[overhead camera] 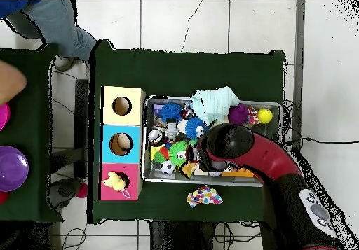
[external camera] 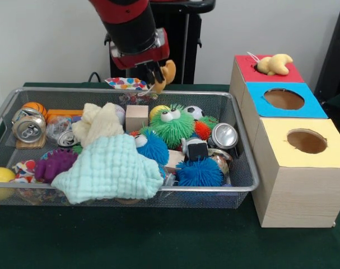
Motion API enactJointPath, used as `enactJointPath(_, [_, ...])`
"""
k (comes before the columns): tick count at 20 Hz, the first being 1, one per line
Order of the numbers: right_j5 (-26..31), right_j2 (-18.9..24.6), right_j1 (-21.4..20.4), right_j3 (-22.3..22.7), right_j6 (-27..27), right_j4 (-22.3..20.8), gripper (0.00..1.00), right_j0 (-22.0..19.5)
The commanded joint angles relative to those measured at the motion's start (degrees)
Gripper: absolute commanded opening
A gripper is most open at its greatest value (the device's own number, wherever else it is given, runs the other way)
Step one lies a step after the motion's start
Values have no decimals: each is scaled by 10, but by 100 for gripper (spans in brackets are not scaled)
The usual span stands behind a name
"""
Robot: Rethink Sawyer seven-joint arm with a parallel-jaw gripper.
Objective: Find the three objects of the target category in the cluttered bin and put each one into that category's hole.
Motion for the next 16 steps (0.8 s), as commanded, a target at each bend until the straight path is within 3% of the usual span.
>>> enactJointPath(1, [60, 48, -49, 57, 51, 48, 0, -10])
enactJointPath(4, [54, 52, -63, 79, 59, 73, 0, -9])
enactJointPath(6, [37, 63, -73, 108, 73, 115, 0, -9])
enactJointPath(9, [-14, 88, -83, 163, 92, 210, 0, -9])
enactJointPath(13, [-62, 104, -89, 210, 81, 293, 0, 3])
enactJointPath(16, [-89, 107, -92, 238, 66, 329, 0, 12])
